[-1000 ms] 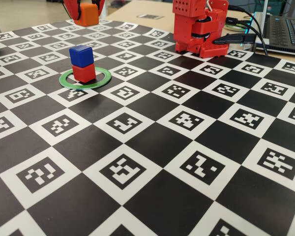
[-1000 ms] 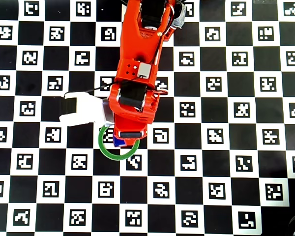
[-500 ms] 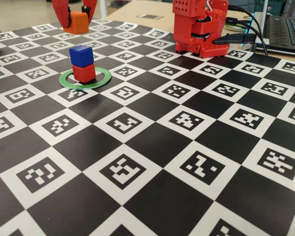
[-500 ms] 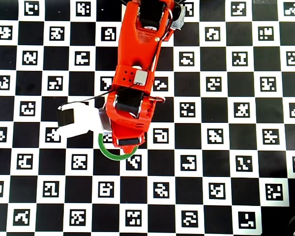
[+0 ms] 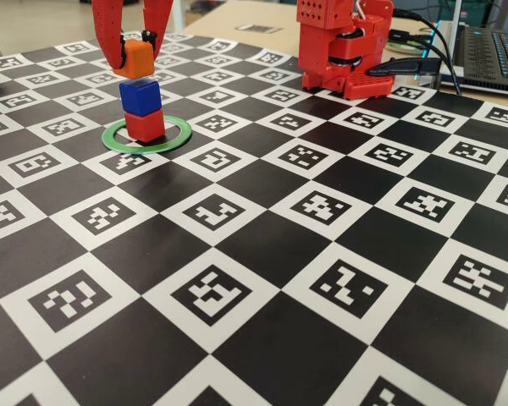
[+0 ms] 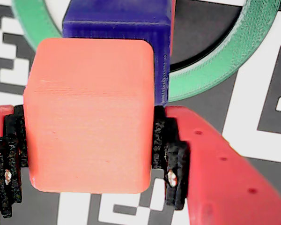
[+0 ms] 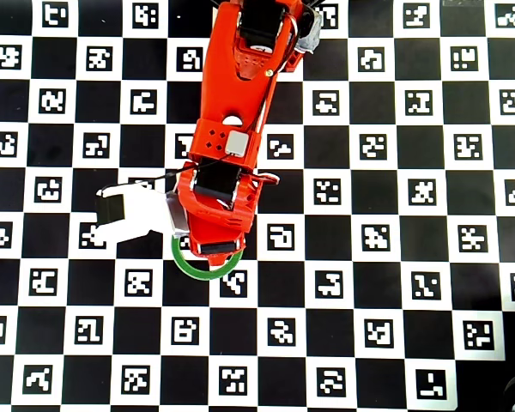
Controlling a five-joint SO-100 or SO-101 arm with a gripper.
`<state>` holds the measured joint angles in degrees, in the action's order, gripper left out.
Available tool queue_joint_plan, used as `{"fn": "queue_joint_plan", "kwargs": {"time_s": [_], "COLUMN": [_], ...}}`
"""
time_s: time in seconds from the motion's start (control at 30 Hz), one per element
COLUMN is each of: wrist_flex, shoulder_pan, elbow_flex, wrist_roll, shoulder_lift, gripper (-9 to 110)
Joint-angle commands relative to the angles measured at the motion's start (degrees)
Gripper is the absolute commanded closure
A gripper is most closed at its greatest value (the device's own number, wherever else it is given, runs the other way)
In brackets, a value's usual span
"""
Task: Grab the red cube then put it in the green circle then put the blue cube on top and finally the orange cube on top
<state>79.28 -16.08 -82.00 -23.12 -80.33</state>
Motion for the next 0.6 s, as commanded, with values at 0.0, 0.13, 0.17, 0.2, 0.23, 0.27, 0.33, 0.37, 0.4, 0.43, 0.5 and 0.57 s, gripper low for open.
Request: {"fn": "queue_joint_plan", "kwargs": {"time_s": [0.0,0.13,0.17,0.2,0.23,0.27,0.33,0.37,0.4,0.43,0.5,0.57], "wrist_flex": [-1.3,-2.0,-2.1,-2.2,-2.3,-2.4,-2.5,-2.6,-2.6,-2.6,-2.6,-2.4], "shoulder_pan": [-0.8,-0.9,-1.0,-1.1,-1.1,-1.1,-1.3,-1.4,-1.5,-1.6,-1.8,-1.8], "elbow_flex": [0.1,-0.7,-0.8,-0.9,-1.0,-1.1,-1.3,-1.4,-1.4,-1.4,-1.4,-1.4], "wrist_roll": [-0.3,-0.4,-0.5,-0.6,-0.6,-0.8,-1.1,-1.1,-1.2,-1.2,-1.4,-1.4], "shoulder_lift": [-1.3,-1.3,-1.3,-1.3,-1.3,-1.3,-1.3,-1.3,-1.3,-1.3,-1.4,-1.4], "gripper": [98,98,98,98,98,98,98,98,98,98,98,98]}}
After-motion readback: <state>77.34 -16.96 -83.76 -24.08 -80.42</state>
